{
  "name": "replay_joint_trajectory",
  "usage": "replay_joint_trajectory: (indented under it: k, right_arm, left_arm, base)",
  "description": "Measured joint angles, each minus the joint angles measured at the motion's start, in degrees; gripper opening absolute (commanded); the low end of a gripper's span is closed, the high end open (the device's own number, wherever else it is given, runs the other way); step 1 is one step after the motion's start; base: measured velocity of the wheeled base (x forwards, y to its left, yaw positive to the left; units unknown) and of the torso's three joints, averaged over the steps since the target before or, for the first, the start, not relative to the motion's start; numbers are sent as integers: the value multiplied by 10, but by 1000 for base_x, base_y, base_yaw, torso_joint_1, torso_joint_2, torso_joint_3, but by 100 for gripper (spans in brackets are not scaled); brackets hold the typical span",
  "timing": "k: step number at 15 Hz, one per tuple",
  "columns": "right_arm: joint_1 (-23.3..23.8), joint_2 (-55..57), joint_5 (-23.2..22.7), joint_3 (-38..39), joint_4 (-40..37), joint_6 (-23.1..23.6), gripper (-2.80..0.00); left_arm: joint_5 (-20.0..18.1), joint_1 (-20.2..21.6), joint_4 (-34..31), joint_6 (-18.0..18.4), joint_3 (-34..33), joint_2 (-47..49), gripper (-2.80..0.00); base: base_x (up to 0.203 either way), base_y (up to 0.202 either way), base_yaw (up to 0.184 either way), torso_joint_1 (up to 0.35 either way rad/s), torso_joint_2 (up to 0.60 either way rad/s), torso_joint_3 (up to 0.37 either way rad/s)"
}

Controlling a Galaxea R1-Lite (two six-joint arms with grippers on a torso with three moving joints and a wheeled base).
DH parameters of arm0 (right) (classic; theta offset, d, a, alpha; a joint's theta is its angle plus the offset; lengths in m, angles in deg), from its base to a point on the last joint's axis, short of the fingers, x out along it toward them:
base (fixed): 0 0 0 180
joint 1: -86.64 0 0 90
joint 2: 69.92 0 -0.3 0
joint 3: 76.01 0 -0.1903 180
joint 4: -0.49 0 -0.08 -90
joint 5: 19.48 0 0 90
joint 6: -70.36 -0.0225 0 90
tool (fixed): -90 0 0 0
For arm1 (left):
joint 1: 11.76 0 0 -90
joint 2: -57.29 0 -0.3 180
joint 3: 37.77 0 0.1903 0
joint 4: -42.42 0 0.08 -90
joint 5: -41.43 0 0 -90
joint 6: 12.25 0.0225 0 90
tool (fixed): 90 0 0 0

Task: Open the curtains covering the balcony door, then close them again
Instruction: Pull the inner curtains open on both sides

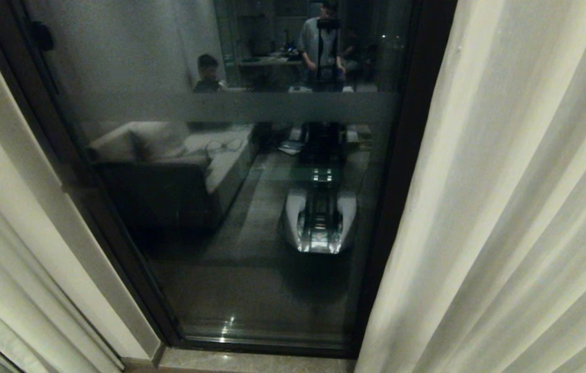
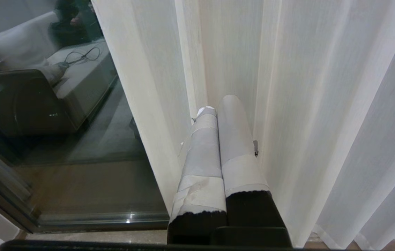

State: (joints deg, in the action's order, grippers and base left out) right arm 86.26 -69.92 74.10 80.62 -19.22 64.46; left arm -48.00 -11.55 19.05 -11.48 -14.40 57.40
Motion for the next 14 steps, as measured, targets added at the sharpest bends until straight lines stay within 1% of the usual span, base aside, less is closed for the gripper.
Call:
replay_joint_trajectory:
  k: [10,12,14]
  right_arm:
    - [0,0,-1,0,0,7,-280]
    - [0,0,-6,0,0,22,-280]
    - [1,0,-24,0,1,55,-280]
  left_arm:
    - [0,0,0,0,0,0,-280]
    - [0,0,0,0,0,0,-280]
    - [0,0,0,0,0,0,-280]
  base:
    - [0,0,0,0,0,0]
    - [0,0,0,0,0,0]
    - [0,0,0,0,0,0]
